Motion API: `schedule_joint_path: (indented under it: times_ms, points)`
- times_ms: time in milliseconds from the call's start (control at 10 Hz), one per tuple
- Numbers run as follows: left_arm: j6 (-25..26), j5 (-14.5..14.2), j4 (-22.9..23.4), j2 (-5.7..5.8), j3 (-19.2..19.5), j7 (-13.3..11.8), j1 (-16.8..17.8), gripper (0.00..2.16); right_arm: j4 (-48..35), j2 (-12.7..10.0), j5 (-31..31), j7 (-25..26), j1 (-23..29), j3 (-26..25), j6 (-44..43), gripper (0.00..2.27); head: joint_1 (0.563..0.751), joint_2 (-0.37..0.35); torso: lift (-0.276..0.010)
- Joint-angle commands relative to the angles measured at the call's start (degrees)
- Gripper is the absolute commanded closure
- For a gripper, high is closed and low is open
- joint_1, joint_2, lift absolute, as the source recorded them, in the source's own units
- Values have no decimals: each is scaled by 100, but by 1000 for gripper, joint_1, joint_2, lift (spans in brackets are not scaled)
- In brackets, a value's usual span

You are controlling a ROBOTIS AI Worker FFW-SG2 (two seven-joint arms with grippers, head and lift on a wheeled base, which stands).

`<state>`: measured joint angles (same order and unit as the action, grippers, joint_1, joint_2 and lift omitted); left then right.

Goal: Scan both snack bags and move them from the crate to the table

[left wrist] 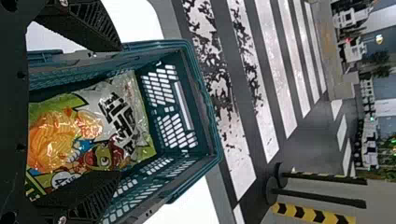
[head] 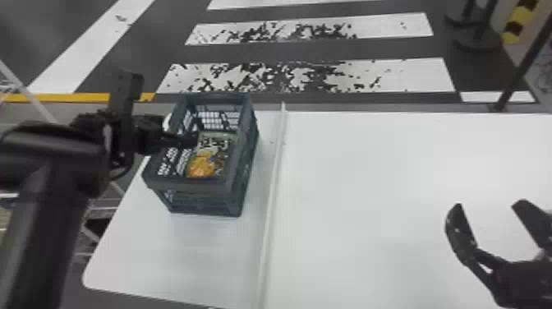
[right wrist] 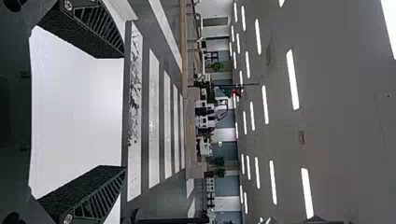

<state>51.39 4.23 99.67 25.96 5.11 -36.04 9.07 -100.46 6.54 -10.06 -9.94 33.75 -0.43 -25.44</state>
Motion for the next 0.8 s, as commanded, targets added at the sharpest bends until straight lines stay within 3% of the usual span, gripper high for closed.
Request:
schedule_joint_path:
  times_ms: [0,400,600,700]
  points:
    - [7,368,-351,75,-353,-201,306,53,0,32,-5,-7,0,26,9,73,695,171,-88]
    - [-10,1036,-1292,102,-1311,-781,1114,53,-62,76,-5,1,9,70,44,73,695,154,-88]
    - [-10,1353,-1793,102,-1768,-852,1352,53,-70,164,-14,1,-44,149,185,73,695,146,-88]
    - [-10,1370,-2083,75,-2014,-878,1457,53,-62,199,-14,1,-88,193,273,73,695,151,-88]
